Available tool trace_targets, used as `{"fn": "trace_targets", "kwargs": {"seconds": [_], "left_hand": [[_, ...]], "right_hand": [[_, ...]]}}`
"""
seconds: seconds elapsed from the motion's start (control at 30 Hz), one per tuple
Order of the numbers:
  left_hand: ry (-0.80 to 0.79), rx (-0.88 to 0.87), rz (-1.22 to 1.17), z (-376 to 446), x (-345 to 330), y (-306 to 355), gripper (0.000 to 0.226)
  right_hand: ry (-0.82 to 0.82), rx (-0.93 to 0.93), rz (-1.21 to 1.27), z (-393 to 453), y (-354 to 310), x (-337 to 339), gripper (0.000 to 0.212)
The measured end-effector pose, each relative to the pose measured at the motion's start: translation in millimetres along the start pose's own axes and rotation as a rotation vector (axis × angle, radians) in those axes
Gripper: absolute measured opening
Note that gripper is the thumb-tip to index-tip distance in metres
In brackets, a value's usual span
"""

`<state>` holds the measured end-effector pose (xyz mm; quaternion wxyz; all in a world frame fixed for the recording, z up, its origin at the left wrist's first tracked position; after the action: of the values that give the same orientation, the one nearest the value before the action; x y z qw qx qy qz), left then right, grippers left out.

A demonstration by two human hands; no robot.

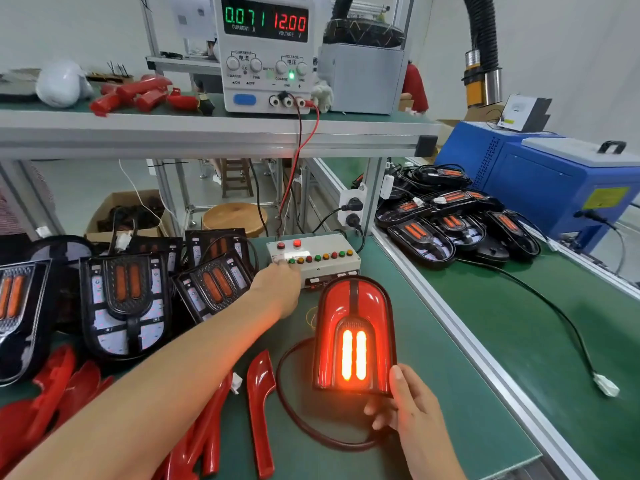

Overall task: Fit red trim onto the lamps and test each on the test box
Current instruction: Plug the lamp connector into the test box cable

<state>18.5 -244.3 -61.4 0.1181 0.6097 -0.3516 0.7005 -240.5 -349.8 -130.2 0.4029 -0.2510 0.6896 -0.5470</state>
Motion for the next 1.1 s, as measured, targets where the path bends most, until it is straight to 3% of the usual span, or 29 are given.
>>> {"fn": "trace_targets", "kwargs": {"seconds": [0.27,0.53,0.67,0.97,1.1], "left_hand": [[0.003,-0.005,-0.008,-1.4,1.8,-0.1,0.045],[0.037,0.020,-0.036,-1.2,-6.6,8.7,0.080],[0.044,0.053,-0.115,3.5,-8.3,8.1,0.085],[-0.004,0.120,-0.190,20.8,-10.4,5.7,0.059],[-0.015,0.125,-0.188,23.4,-9.5,6.3,0.060]], "right_hand": [[-0.022,0.022,0.015,0.0,2.1,2.2,0.034],[0.008,0.017,0.069,1.6,5.6,6.5,0.038],[0.013,0.015,0.082,2.7,5.7,5.7,0.036],[0.058,0.010,0.110,3.7,5.7,7.0,0.043],[0.053,0.006,0.114,2.9,5.5,8.0,0.045]]}}
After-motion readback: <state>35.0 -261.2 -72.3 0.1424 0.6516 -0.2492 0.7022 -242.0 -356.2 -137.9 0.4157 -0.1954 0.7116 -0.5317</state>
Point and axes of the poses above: each hand's wrist, its own z-axis towards the middle knuckle, its own x-axis out of the back of the hand, y = z × x, the point moved 4 cm from there along z, towards the middle knuckle, and after that the axes turned 11 degrees about z, right-handed, at the moved point
